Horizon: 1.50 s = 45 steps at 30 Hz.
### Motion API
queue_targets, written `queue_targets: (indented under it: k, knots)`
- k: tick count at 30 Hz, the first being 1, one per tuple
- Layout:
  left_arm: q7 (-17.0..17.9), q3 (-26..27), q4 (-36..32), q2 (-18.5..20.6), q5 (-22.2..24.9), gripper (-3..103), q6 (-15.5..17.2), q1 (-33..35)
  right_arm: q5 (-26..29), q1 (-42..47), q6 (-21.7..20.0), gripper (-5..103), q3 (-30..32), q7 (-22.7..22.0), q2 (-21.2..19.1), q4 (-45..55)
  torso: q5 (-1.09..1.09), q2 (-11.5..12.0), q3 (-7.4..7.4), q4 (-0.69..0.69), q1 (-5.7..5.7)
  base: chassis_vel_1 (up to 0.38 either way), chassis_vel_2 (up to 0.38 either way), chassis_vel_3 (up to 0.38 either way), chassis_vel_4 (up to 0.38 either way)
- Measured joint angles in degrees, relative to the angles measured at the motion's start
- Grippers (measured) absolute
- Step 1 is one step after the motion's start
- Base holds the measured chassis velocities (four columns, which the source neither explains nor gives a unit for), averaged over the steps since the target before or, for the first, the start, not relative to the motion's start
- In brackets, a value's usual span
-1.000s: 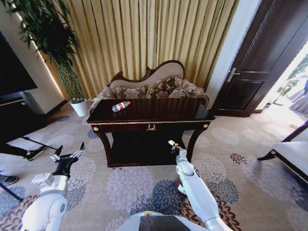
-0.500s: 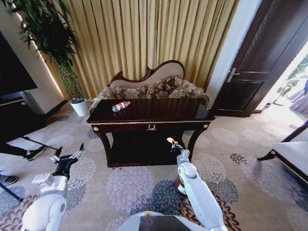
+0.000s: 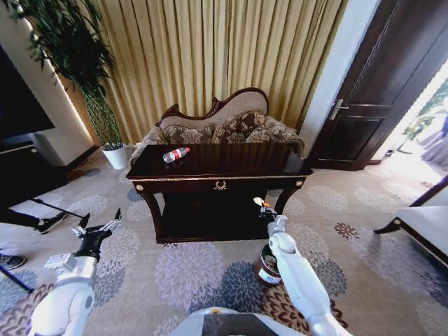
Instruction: Move to the front of the table and place the trash on the table into the trash bin.
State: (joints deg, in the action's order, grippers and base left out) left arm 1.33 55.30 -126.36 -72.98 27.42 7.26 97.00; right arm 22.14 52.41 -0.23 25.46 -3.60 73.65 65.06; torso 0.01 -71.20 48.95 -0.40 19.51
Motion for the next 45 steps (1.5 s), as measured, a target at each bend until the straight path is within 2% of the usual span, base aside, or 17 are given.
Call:
queue_targets:
  k: [2, 7, 16, 21, 29, 32, 37, 39, 45]
  knots:
    - [-0.07, 0.09, 0.02, 0.02, 0.11, 100, -0.35, 0.07, 0.24, -1.59, 0.56, 5, 0.26, -0.46, -1.57, -4.42, 0.00, 0.00, 0.00, 0.00, 0.00, 0.000, 0.000, 0.000, 0.000]
    - [-0.36, 0.02, 0.21, -0.12, 0.13, 100, -0.78, 0.04, -0.80, -2.48, 0.53, 5, 1.31, -1.46, -3.37, -7.85, 0.00, 0.00, 0.00, -0.01, -0.01, 0.000, 0.000, 0.000, 0.000]
    - [-0.47, 0.32, 0.41, 0.15, 0.93, 100, -0.98, 0.07, -3.36, -2.54, 0.29, 5, 1.02, -1.53, -6.48, -10.89, -0.02, 0.00, -0.01, 0.00, 0.00, 0.000, 0.000, 0.000, 0.000]
    - [-0.84, 0.30, 0.73, 0.04, 1.05, 100, -1.30, 0.09, -10.54, -2.94, 0.41, 5, -1.14, 0.04, -7.58, -15.84, -0.01, 0.00, 0.00, 0.00, 0.00, 0.000, 0.000, 0.000, 0.000]
    - [-1.16, 0.16, 1.17, -0.23, 1.05, 100, -1.72, 0.09, -17.65, -4.84, 0.31, 5, -2.27, 0.28, -6.34, -21.67, -0.01, -0.01, -0.01, 0.02, 0.00, 0.000, 0.000, 0.000, 0.000]
    - [-1.34, 0.16, 1.54, -0.34, 1.05, 100, -1.92, -0.04, -24.19, -5.57, 0.73, 5, -2.66, 0.28, -5.21, -26.11, -0.02, -0.01, -0.01, -0.01, 0.00, 0.000, 0.000, 0.000, 0.000]
    - [-1.43, 0.16, 2.00, -0.62, 1.07, 100, -2.20, -0.14, -28.73, -5.67, 0.83, 5, -2.48, 0.29, -3.97, -28.82, -0.02, -0.01, -0.01, 0.00, 0.00, 0.000, 0.000, 0.000, 0.000]
    - [-1.52, 0.29, 2.35, -0.91, 1.07, 100, -2.64, -0.14, -32.16, -6.02, 0.96, 5, -2.15, 0.22, -2.62, -32.05, -0.02, -0.01, -0.01, -0.02, 0.00, 0.000, 0.000, 0.000, 0.000]
    - [-1.63, 0.86, 2.43, -1.36, 1.11, 100, -3.04, 0.32, -36.15, -8.20, 1.55, 5, -1.64, -1.57, -0.03, -38.13, 0.00, -0.01, 0.00, 0.03, 0.00, 0.000, 0.000, 0.000, 0.000]
